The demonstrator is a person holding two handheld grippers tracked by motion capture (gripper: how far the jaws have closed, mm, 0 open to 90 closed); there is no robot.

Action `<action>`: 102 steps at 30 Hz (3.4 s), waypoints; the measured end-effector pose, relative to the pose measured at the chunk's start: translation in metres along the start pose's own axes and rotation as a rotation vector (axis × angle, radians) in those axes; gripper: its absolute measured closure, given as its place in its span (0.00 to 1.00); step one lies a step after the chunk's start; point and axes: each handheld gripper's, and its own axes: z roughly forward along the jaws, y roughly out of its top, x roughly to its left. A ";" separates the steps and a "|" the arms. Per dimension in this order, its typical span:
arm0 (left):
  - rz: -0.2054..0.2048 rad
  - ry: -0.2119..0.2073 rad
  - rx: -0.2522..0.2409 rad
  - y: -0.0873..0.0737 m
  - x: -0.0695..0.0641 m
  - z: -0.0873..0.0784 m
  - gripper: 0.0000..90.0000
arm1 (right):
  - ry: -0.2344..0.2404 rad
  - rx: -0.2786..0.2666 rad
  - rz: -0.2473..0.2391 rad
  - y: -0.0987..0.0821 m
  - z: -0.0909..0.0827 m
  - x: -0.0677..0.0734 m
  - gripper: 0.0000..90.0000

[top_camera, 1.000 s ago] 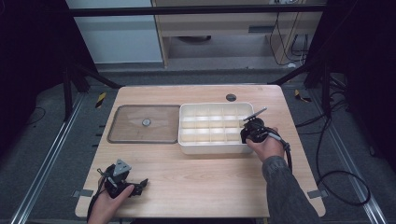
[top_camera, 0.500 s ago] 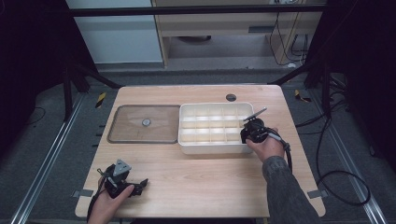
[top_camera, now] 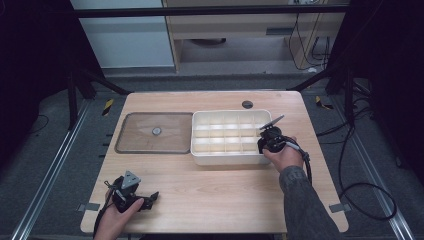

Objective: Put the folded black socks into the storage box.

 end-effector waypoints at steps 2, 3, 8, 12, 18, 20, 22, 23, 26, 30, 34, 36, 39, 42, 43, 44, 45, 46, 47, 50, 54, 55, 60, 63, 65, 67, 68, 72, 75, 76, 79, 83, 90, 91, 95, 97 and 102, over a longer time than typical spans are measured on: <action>0.001 0.000 0.000 0.000 0.000 0.000 0.00 | -0.005 0.007 0.004 0.001 0.001 0.001 1.00; 0.001 0.000 0.000 0.000 0.000 0.000 0.00 | -0.007 0.009 0.006 0.001 0.001 0.001 1.00; 0.002 0.000 0.000 0.000 0.000 0.000 0.00 | -0.004 0.020 0.009 0.001 0.002 0.001 1.00; 0.001 0.000 0.000 0.000 0.000 0.000 0.00 | -0.005 0.023 0.007 0.002 0.003 0.001 1.00; 0.002 -0.002 0.000 0.000 -0.001 0.000 0.00 | -0.005 0.024 0.011 0.002 0.003 0.002 1.00; 0.001 -0.002 -0.001 0.000 -0.001 0.000 0.00 | -0.006 0.023 0.012 0.001 0.003 0.002 1.00; 0.002 -0.002 0.000 0.000 -0.001 0.000 0.00 | -0.007 0.023 0.013 0.001 0.003 0.002 1.00; 0.002 -0.002 0.000 0.000 -0.001 0.000 0.00 | -0.007 0.023 0.014 0.001 0.003 0.002 1.00; 0.003 -0.003 0.000 0.000 -0.001 0.000 0.00 | -0.005 0.025 0.015 0.002 0.003 0.002 1.00; 0.001 -0.003 -0.003 0.000 -0.001 0.000 0.00 | -0.015 0.031 0.017 0.003 0.005 0.003 1.00; 0.001 -0.004 -0.003 0.000 -0.001 0.000 0.00 | 0.001 0.037 0.021 0.002 0.003 0.004 1.00; 0.001 -0.004 -0.003 0.000 -0.001 0.000 0.00 | 0.006 0.038 0.014 0.002 0.002 0.004 1.00; 0.002 -0.005 -0.003 0.000 -0.001 0.000 0.00 | 0.008 0.033 0.014 0.001 0.001 0.004 1.00; 0.002 -0.005 -0.003 0.000 -0.001 0.000 0.00 | 0.011 0.032 0.016 0.001 -0.001 0.005 1.00; 0.002 -0.005 -0.003 0.000 -0.001 0.000 0.00 | 0.011 0.030 0.011 0.001 -0.002 0.005 1.00; 0.002 -0.005 -0.003 0.000 -0.001 0.000 0.00 | 0.012 0.025 0.012 0.001 -0.003 0.004 1.00; 0.002 -0.006 -0.003 0.000 -0.001 0.000 0.00 | 0.013 0.022 0.011 0.000 -0.004 0.004 1.00; 0.002 -0.006 -0.003 0.000 -0.001 0.000 0.00 | 0.013 0.019 0.010 0.000 -0.005 0.004 1.00; 0.002 -0.006 -0.003 0.000 -0.001 0.000 0.00 | 0.014 0.017 0.012 0.000 -0.005 0.004 1.00; 0.003 -0.007 -0.003 0.000 -0.001 0.000 0.00 | 0.013 0.012 0.009 0.000 -0.008 0.005 1.00; 0.003 -0.007 -0.003 0.000 -0.001 0.001 0.00 | 0.012 0.000 0.001 -0.001 -0.013 0.004 1.00; 0.003 -0.007 -0.003 0.000 -0.001 0.001 0.00 | 0.012 -0.002 0.001 -0.001 -0.015 0.004 1.00; 0.006 -0.007 0.000 0.000 -0.001 0.000 0.00 | 0.011 -0.020 -0.008 0.000 -0.021 0.004 1.00; 0.003 -0.007 -0.003 0.000 -0.001 0.001 0.00 | 0.013 -0.038 -0.008 0.001 -0.025 0.003 1.00; 0.007 -0.007 0.002 0.001 -0.001 0.000 0.00 | 0.016 -0.048 -0.006 0.001 -0.028 0.003 1.00; 0.006 -0.007 0.001 0.001 -0.001 0.000 0.00 | 0.011 -0.062 -0.010 0.003 -0.032 0.003 1.00; 0.000 -0.008 -0.004 0.000 -0.002 0.001 0.00 | 0.012 -0.072 -0.009 0.004 -0.034 0.003 1.00; 0.003 -0.007 -0.002 0.001 -0.002 0.001 0.00 | 0.008 -0.105 -0.008 0.007 -0.044 0.001 1.00; 0.003 -0.008 -0.005 0.001 -0.002 0.001 0.00 | 0.005 -0.142 -0.012 0.009 -0.052 -0.001 1.00; 0.004 -0.008 -0.005 0.001 -0.002 0.001 0.00 | 0.003 -0.149 -0.010 0.010 -0.053 -0.001 1.00; 0.004 -0.008 -0.005 0.001 -0.002 0.001 0.00 | -0.003 -0.177 -0.007 0.010 -0.058 -0.003 1.00; 0.003 -0.008 -0.005 0.001 -0.002 0.001 0.00 | -0.008 -0.213 0.000 0.010 -0.062 -0.005 1.00; 0.003 -0.009 -0.005 0.001 -0.002 0.001 0.00 | 0.000 -0.265 0.020 0.009 -0.068 -0.008 1.00; 0.003 -0.009 -0.005 0.001 -0.002 0.001 0.00 | 0.003 -0.270 0.019 0.009 -0.068 -0.008 1.00; 0.003 -0.009 -0.005 0.001 -0.002 0.001 0.00 | 0.012 -0.281 0.019 0.009 -0.070 -0.007 1.00; 0.003 -0.009 -0.005 0.001 -0.002 0.001 0.00 | 0.015 -0.290 0.020 0.009 -0.071 -0.007 0.96; 0.004 -0.010 -0.005 0.001 -0.002 0.001 0.00 | 0.024 -0.333 0.017 0.010 -0.075 -0.005 0.91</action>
